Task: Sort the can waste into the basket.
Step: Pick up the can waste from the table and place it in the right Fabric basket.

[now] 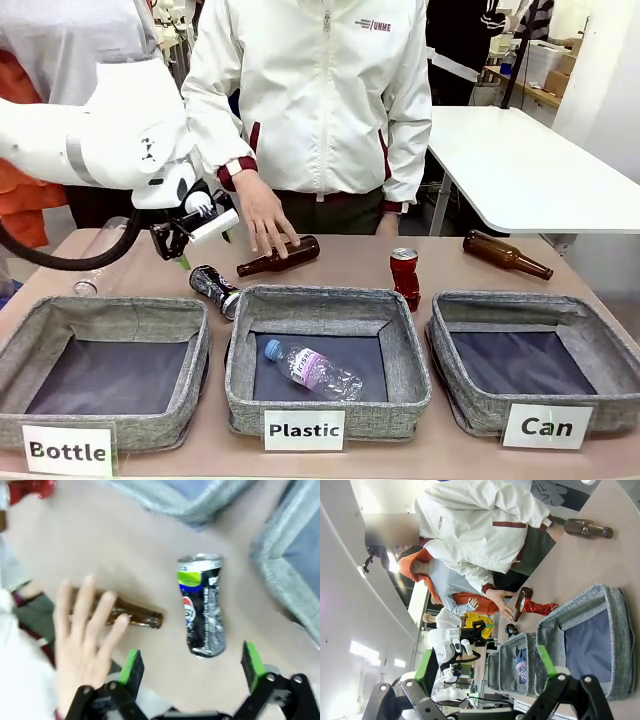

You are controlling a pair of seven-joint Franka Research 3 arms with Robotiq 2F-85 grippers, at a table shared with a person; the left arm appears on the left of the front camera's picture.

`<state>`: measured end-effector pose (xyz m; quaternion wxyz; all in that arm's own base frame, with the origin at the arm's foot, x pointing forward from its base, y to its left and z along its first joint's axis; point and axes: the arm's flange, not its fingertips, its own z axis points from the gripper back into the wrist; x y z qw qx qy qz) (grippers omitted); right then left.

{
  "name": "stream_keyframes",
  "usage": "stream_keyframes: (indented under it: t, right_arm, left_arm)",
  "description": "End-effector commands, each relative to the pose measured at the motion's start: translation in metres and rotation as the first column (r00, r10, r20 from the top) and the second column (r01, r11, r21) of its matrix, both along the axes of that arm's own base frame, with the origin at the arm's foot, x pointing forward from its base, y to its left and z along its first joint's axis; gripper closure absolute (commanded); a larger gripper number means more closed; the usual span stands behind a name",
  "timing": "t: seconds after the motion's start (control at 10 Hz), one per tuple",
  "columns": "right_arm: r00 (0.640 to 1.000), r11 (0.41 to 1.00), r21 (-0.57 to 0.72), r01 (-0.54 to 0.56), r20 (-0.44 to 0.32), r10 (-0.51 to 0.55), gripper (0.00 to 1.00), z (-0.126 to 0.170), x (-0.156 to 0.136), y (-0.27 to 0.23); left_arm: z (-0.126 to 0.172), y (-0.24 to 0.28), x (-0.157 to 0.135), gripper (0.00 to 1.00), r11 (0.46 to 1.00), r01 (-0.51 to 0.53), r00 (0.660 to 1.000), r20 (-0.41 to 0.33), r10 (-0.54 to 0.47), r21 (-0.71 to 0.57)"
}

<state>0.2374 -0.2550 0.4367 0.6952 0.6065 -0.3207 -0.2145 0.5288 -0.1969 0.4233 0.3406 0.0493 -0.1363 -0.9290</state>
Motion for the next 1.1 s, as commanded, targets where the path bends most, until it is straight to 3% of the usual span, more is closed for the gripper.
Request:
stream_keyframes:
  t: [0.0,0.2,0.3,0.5,0.6,0.8,1.0]
  right_arm:
    - [0.999,1.0,-0.001,0.006,0.032,-0.005,0.0,0.002,0.002,-0.001]
    - [0.999,1.0,-0.001,0.006,0.032,-0.005,0.0,0.002,0.002,-0.001]
    - [0.999,1.0,-0.001,0.006,0.032,-0.005,0.0,0.002,0.002,-0.001]
    - [0.999,1.0,-0.001,0.006,0.032,-0.005,0.0,0.002,0.002,-0.001]
    - [0.999,1.0,-0.001,0.006,0.032,-0.005,0.0,0.002,0.002,-0.001]
    - [0.999,1.0,-0.001,0.006,0.032,-0.005,0.0,0.002,0.002,-0.001]
    - [0.999,1.0,-0.001,0.006,0.032,-0.005,0.0,0.002,0.002,-0.001]
  left_arm:
    - [0.023,0.054,-0.038,0.0,0.976,-0.111,0.993,-0.049,0.104,-0.187]
    - [0.057,0.146,-0.102,0.0,0.95,-0.143,0.989,-0.064,0.131,-0.278]
    - [0.064,0.19,-0.133,0.0,0.93,-0.078,0.994,-0.094,0.047,-0.359]
    - [0.056,0.271,-0.181,0.0,0.862,-0.053,0.998,-0.056,0.028,-0.505]
    - [0.049,0.308,-0.196,0.0,0.814,-0.104,0.994,-0.083,0.069,-0.571]
    - [0.033,0.347,-0.205,0.0,0.738,-0.131,0.991,-0.111,0.076,-0.662]
    - [0.028,0.326,-0.187,0.0,0.74,-0.148,0.987,-0.145,0.068,-0.657]
